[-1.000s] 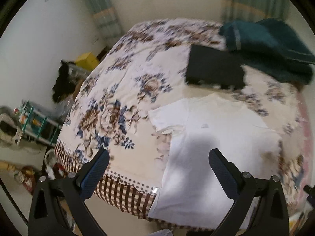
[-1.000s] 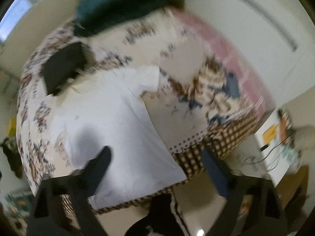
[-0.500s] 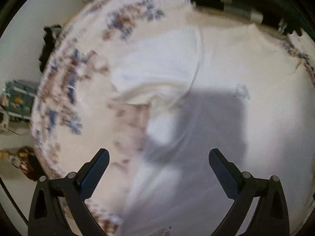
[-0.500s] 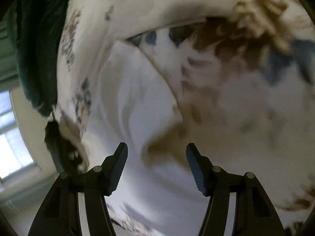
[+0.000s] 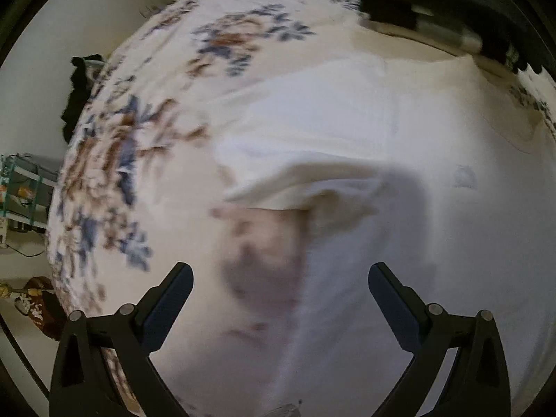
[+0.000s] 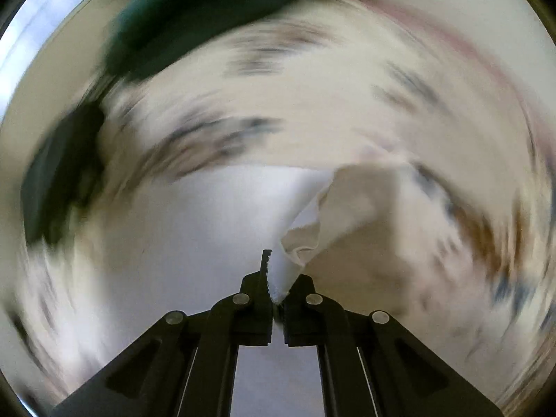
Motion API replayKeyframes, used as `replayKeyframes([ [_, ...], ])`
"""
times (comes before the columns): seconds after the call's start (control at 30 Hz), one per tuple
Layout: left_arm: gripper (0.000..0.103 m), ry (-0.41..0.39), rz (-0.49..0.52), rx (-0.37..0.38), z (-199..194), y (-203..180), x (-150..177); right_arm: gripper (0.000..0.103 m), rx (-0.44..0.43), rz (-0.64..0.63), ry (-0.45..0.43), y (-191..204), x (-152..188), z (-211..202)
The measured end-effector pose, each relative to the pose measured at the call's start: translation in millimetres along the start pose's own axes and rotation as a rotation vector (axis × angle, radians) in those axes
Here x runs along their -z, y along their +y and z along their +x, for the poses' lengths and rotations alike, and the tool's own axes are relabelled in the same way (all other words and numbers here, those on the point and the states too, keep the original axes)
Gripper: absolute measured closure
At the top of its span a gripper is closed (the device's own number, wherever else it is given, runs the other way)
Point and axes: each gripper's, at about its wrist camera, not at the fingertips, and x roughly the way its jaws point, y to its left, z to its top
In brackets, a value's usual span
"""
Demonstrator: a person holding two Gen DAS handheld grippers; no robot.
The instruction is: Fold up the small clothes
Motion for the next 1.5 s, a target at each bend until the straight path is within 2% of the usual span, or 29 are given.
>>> replayKeyframes([
  [0.07, 0.000, -0.008, -0.002, -0.018, 1.2, 13.7, 3.5, 0.099, 0.035, -0.280, 0.034, 65.3, 15.0, 7.5],
  [0.17, 0.000, 0.004, -0.017, -0.046, 9.8, 37.6, 8.0, 0.096, 0.041, -0.513, 0.136, 112.6, 49.8, 19.7],
  [0.2, 0.000, 0.022, -0.038, -0.051, 13.8, 48.4, 11.9, 0.089, 0.014, -0.509, 0.188, 117.1, 58.7, 23.5],
  [0.23, 0.000, 0.031, -0.051, -0.049, 17.1, 55.7, 12.2, 0.076, -0.007, -0.468, 0.205, 112.8, 63.3, 21.3],
  [0.3, 0.000, 0.066, -0.103, -0.026, 24.1, 73.6, 16.9, 0.058, -0.027, -0.347, 0.231, 92.2, 69.0, 14.9],
  [0.33, 0.000, 0.076, -0.120, -0.016, 25.9, 77.9, 17.6, 0.055, -0.032, -0.299, 0.240, 82.2, 70.4, 12.6],
  [0.43, 0.000, 0.110, -0.221, 0.076, 34.6, 93.5, 16.5, 0.055, -0.043, -0.091, 0.294, 25.5, 76.2, 3.4],
  [0.47, 0.000, 0.127, -0.264, 0.131, 38.9, 98.2, 14.4, 0.055, -0.042, -0.014, 0.316, 8.0, 77.8, 4.5],
  [0.53, 0.000, 0.177, -0.378, 0.301, 51.0, 107.0, 10.1, 0.055, -0.045, 0.075, 0.338, -12.4, 80.9, 5.6],
  [0.57, 0.000, 0.205, -0.451, 0.447, 60.6, 110.1, 8.9, 0.055, -0.040, 0.119, 0.347, -22.1, 81.8, 9.2],
  [0.6, 0.000, 0.258, -0.555, 0.629, 77.4, 111.4, 8.7, 0.055, -0.023, 0.175, 0.352, -31.9, 83.6, 13.5],
  [0.67, 0.007, 0.294, -0.687, 0.816, 98.0, 111.8, 10.5, 0.055, -0.009, 0.299, 0.359, -45.8, 87.5, 25.4],
  [0.7, 0.009, 0.306, -0.778, 0.890, 111.2, 112.2, 10.9, 0.055, -0.021, 0.346, 0.363, -49.3, 89.0, 31.0],
  [0.77, 0.009, 0.283, -0.855, 0.930, 120.4, 113.5, 8.3, 0.055, -0.053, 0.475, 0.366, -56.8, 92.7, 45.8],
  [0.83, 0.009, 0.241, -0.893, 0.925, 124.1, 114.1, 0.3, 0.055, -0.065, 0.545, 0.364, -58.0, 96.5, 54.6],
  [0.9, 0.012, 0.205, -0.891, 0.897, 122.8, 110.7, -8.7, 0.055, -0.078, 0.587, 0.361, -55.8, 97.2, 63.0],
  [1.0, 0.028, 0.184, -0.847, 0.834, 120.2, 101.9, -19.6, 0.055, -0.076, 0.542, 0.362, -39.9, 93.7, 67.4],
  [1.07, 0.043, 0.170, -0.807, 0.785, 117.5, 96.8, -26.2, 0.055, -0.066, 0.494, 0.365, -23.8, 93.6, 64.9],
  [1.13, 0.075, 0.149, -0.766, 0.749, 117.4, 96.2, -32.1, 0.055, -0.059, 0.457, 0.364, -10.8, 92.3, 59.6],
  [1.2, 0.092, 0.113, -0.716, 0.710, 111.6, 95.8, -39.6, 0.055, -0.066, 0.438, 0.365, -7.4, 88.5, 60.6],
  [1.23, 0.096, 0.089, -0.692, 0.681, 106.5, 95.4, -44.1, 0.055, -0.067, 0.435, 0.362, -7.5, 87.1, 60.6],
  [1.33, 0.100, 0.023, -0.613, 0.635, 91.0, 88.9, -62.1, 0.055, -0.070, 0.434, 0.351, -7.1, 79.8, 64.0],
  [1.43, 0.100, -0.069, -0.475, 0.592, 61.1, 72.5, -77.2, 0.055, -0.080, 0.449, 0.350, -13.4, 81.7, 62.5],
  [1.5, 0.100, -0.134, -0.321, 0.565, 36.2, 43.5, -87.3, 0.055, -0.083, 0.456, 0.351, -15.5, 82.2, 61.1],
])
